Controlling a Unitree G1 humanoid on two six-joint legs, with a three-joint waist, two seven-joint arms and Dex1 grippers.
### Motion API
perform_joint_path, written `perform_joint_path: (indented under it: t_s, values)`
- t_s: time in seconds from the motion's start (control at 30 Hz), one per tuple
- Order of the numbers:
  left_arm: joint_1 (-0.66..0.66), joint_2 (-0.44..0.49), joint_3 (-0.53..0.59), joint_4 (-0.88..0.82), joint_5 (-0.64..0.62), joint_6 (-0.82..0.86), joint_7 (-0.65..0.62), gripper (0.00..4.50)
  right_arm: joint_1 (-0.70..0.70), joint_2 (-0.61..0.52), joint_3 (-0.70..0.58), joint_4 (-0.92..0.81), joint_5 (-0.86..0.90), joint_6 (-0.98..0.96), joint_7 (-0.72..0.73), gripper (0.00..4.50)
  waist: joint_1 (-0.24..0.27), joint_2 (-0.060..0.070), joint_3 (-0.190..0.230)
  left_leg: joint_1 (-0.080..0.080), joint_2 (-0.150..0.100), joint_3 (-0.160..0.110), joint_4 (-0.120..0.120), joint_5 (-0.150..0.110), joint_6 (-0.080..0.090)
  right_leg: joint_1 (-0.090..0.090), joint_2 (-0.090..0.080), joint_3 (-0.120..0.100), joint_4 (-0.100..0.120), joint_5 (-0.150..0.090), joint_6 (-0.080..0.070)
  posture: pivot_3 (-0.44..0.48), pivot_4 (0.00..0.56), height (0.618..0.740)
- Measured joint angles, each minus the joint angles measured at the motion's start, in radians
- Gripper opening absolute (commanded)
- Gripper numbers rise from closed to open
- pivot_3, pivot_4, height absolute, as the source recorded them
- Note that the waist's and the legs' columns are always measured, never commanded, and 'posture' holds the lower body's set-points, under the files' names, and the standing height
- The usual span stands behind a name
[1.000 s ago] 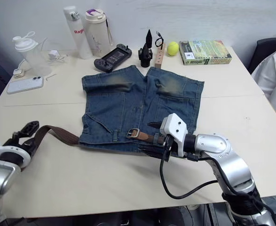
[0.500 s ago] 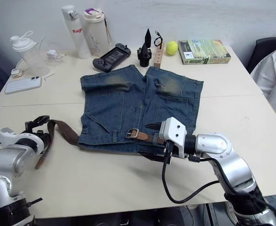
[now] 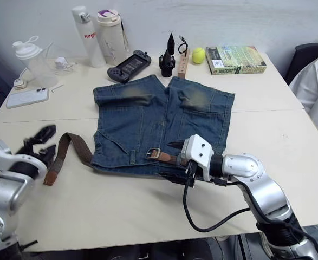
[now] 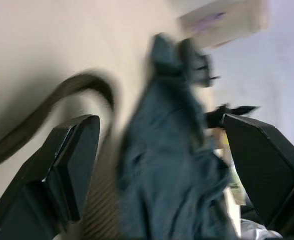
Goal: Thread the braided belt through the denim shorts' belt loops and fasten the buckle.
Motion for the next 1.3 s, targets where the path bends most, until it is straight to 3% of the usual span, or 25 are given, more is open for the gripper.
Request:
perform_joint_path:
  t_s: [0.17, 0.57, 0.67, 0.83, 0.9, 0.97, 1.0, 1.07, 1.1, 1.2, 1.3]
  values:
    - [-0.048, -0.046, -0.064, 0.081, -0.002, -0.033, 0.029, 4.27, -0.010, 0.000, 0.000, 0.000, 0.000, 0.003, -0.002, 4.50, 0.006, -0.002, 0.001, 0.000, 0.000, -0.001, 0.000, 0.000, -0.001, 0.000, 0.001, -0.002, 0.000, 0.000, 0.000, 0.000, 0.150, 0.720]
    - [-0.250, -0.017, -0.147, 0.317, 0.201, 0.006, -0.046, 4.27, -0.019, 0.002, 0.005, -0.001, -0.005, 0.020, -0.029, 4.50, 0.000, -0.002, 0.001, 0.000, 0.000, 0.000, -0.001, 0.001, 0.000, 0.000, 0.004, -0.002, 0.001, 0.000, 0.000, 0.000, 0.150, 0.720]
    - [-0.275, -0.013, -0.154, 0.333, 0.288, 0.006, -0.057, 3.53, -0.018, 0.002, 0.004, -0.005, -0.005, 0.024, -0.041, 4.50, 0.001, -0.003, 0.001, -0.001, 0.000, 0.000, -0.001, 0.001, 0.000, 0.000, 0.004, -0.002, 0.001, 0.000, 0.000, 0.000, 0.150, 0.720]
    - [-0.284, -0.005, -0.185, 0.292, 0.453, 0.006, -0.128, 1.26, -0.009, 0.001, 0.004, -0.023, -0.005, 0.034, -0.061, 4.50, 0.001, -0.003, 0.002, -0.002, 0.000, 0.000, -0.001, 0.001, 0.000, -0.001, 0.004, -0.003, 0.001, 0.000, 0.000, 0.000, 0.150, 0.720]
    - [-0.284, 0.064, -0.251, 0.257, 0.590, 0.012, -0.219, 0.47, -0.003, -0.001, 0.004, -0.024, -0.006, 0.042, -0.069, 4.50, 0.000, -0.003, 0.002, -0.002, 0.000, 0.000, -0.001, 0.001, 0.000, -0.002, 0.005, -0.003, 0.001, 0.000, 0.000, 0.000, 0.150, 0.720]
    - [-0.286, 0.110, -0.295, 0.216, 0.684, 0.013, -0.285, 0.47, 0.005, -0.002, 0.004, -0.024, -0.006, 0.044, -0.073, 4.50, 0.000, -0.003, 0.002, -0.002, 0.000, 0.001, -0.002, 0.001, -0.001, -0.002, 0.006, -0.004, 0.001, 0.000, 0.000, 0.000, 0.150, 0.720]
    - [-0.284, 0.202, -0.388, 0.171, 0.824, 0.007, -0.372, 0.47, 0.009, -0.002, 0.004, -0.024, -0.006, 0.046, -0.078, 4.50, 0.001, -0.003, 0.003, -0.003, 0.000, 0.000, -0.002, 0.001, -0.001, -0.003, 0.006, -0.004, 0.000, 0.000, 0.000, 0.000, 0.150, 0.720]
    - [-0.285, 0.273, -0.478, 0.128, 0.973, -0.016, -0.455, 0.47, 0.009, -0.003, 0.004, -0.024, -0.007, 0.046, -0.082, 4.50, 0.001, -0.002, 0.004, -0.002, -0.001, 0.002, -0.003, 0.001, -0.002, -0.004, 0.006, -0.005, 0.000, 0.000, 0.000, 0.000, 0.150, 0.720]
    - [-0.287, 0.365, -0.593, 0.096, 1.148, -0.067, -0.549, 0.47, 0.009, -0.004, 0.004, -0.025, -0.007, 0.046, -0.085, 4.50, 0.001, -0.002, 0.004, -0.003, -0.001, 0.003, -0.003, 0.000, -0.003, -0.004, 0.006, -0.005, -0.001, 0.000, 0.000, 0.000, 0.150, 0.720]
    - [-0.280, 0.504, -0.813, 0.063, 1.542, -0.292, -0.781, 0.47, 0.010, -0.004, 0.004, -0.026, -0.014, 0.046, -0.093, 4.50, 0.000, -0.001, 0.004, -0.002, -0.001, 0.011, -0.011, 0.000, -0.004, -0.011, 0.005, -0.003, -0.001, 0.000, 0.000, 0.000, 0.150, 0.720]
    - [-0.232, 0.521, -0.853, 0.086, 1.658, -0.459, -0.938, 0.47, 0.012, -0.007, 0.004, -0.027, -0.022, 0.048, -0.102, 4.50, -0.007, 0.000, 0.005, -0.005, 0.002, 0.015, -0.015, 0.002, -0.003, -0.017, 0.003, -0.002, 0.001, -0.001, -0.001, 0.000, 0.150, 0.720]
